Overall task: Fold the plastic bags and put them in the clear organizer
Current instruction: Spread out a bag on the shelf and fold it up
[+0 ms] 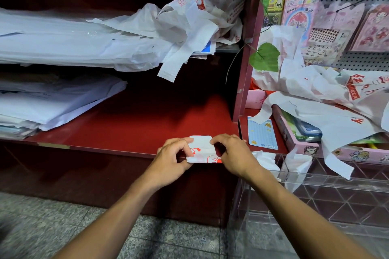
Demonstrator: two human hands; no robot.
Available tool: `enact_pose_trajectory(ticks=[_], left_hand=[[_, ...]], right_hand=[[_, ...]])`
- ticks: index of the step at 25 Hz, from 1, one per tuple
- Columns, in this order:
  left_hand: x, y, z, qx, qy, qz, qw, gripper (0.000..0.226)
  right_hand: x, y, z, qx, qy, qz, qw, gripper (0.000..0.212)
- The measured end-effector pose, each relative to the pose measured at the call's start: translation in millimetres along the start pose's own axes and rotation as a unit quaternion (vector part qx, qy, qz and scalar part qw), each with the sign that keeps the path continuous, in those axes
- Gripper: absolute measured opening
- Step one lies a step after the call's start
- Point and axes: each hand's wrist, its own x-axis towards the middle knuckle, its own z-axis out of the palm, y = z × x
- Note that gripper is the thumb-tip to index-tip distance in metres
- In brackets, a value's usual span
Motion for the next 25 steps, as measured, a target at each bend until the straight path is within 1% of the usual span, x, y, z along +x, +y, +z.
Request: enact_pose_trajectory(ticks=[1,3,6,8,12,14,16,18,20,21,23,25], left_hand=[[0.3,-0.5,0.6,-0.007,-0.014,-0.014,1.000,0.018],[1.3,-2.2,1.4,-0.025,-0.026,-0.031,0.999,0.014],[1.7,-8.2,1.7,-0.040,-0.046,-0.040,0.997,0.018],[1.2,-10.6,2.5,-0.044,-0.057,-0.044,0.996,0.020],[0.5,-4.8,1.9,-0.058,-0.042,-0.042,0.997,0.017],[-0.5,-1.3,1.4,-0.079,-0.039,-0.036,0.995,0.011],[-2.0,0.2,0.2,-0.097,-0.038,-0.038,0.994,0.009],[-2.1,3.0,-1.5,-0.096,-0.023,-0.046,0.994,0.009],[-0.4,8.2,-0.8,-0.093,0.010,-0.052,0.994,0.015],[0.9,11.2,0.8,-0.094,0.033,-0.052,0.994,0.018],[4.3,14.9,6.0,-0.096,0.077,-0.063,0.990,0.022],[7.9,17.6,11.6,-0.077,0.116,-0.087,0.987,0.020]], right_hand=[[-0.4,0.7,-0.9,0.007,-0.004,-0.003,1.000,0.065],[-1.5,-0.8,-1.6,-0.024,-0.028,-0.026,0.999,0.070],[-1.5,-2.0,-4.1,-0.090,-0.075,-0.055,0.992,0.065],[-2.1,-0.7,-8.8,-0.095,-0.093,-0.056,0.989,0.063],[-5.6,-2.9,-13.6,-0.094,-0.087,-0.054,0.990,0.051],[-5.7,-3.8,-12.8,-0.113,-0.089,-0.055,0.988,0.051],[-5.4,-3.1,-11.9,-0.115,-0.095,-0.049,0.988,0.055],[-5.9,-3.2,-11.4,-0.099,-0.102,-0.041,0.989,0.060],[-7.3,-3.6,-11.0,-0.055,-0.098,-0.034,0.993,0.060],[-7.3,-3.5,-10.3,-0.029,-0.090,-0.029,0.995,0.056],[-4.1,0.5,-6.7,0.033,-0.073,-0.007,0.997,0.039],[-1.7,2.8,-3.7,0.112,-0.051,0.019,0.992,0.029]])
